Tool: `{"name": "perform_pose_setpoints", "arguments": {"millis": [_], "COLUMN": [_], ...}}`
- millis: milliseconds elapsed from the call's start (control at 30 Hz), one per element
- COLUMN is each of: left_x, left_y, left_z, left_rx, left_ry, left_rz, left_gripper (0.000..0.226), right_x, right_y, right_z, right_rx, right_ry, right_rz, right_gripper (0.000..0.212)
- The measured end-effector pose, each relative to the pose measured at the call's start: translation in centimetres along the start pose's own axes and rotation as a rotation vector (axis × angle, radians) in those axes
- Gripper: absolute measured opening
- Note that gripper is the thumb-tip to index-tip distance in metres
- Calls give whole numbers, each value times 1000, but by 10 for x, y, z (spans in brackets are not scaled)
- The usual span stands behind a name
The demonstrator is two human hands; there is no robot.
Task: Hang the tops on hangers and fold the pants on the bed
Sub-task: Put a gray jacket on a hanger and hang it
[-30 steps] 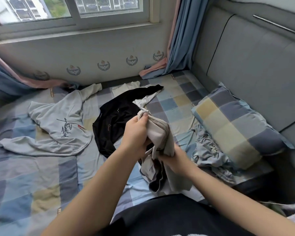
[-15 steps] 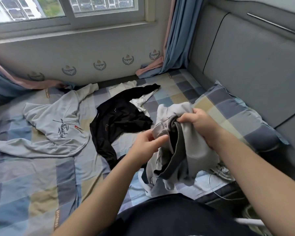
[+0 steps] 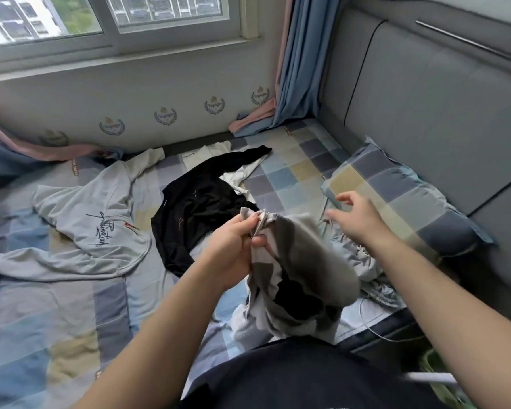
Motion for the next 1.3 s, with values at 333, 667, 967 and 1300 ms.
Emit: {"name": "perform_pose_setpoints", "arguments": {"millis": [333, 667, 967, 1300], "left_x": [4, 9, 8, 12], "left_y": [-11, -4, -96, 22], "left_z": [-15, -22, -34, -17], "left_rx": [193, 222, -835, -1340], "left_ry": [11, 6, -246, 487], "left_rz": [145, 112, 440, 29], "left_gripper": [11, 12, 18, 25], "right_x": [84, 74, 23, 68], "right_y": [123, 165, 55, 32], "right_z": [11, 55, 34, -80], "right_rx": [-137, 231, -364, -88], "right_ry": [-59, 40, 112, -322], "right_rz": [-431, -441, -81, -335], "right_gripper": [21, 15, 14, 25]}}
Point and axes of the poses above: each hand's wrist, its own x-axis away from the middle knuckle, its own y-axis out of the palm, z = x × y, the point moved 8 cm from there along -x, towards the middle knuckle, and after that the axes turned 7 degrees about x, right-handed, at the moved point
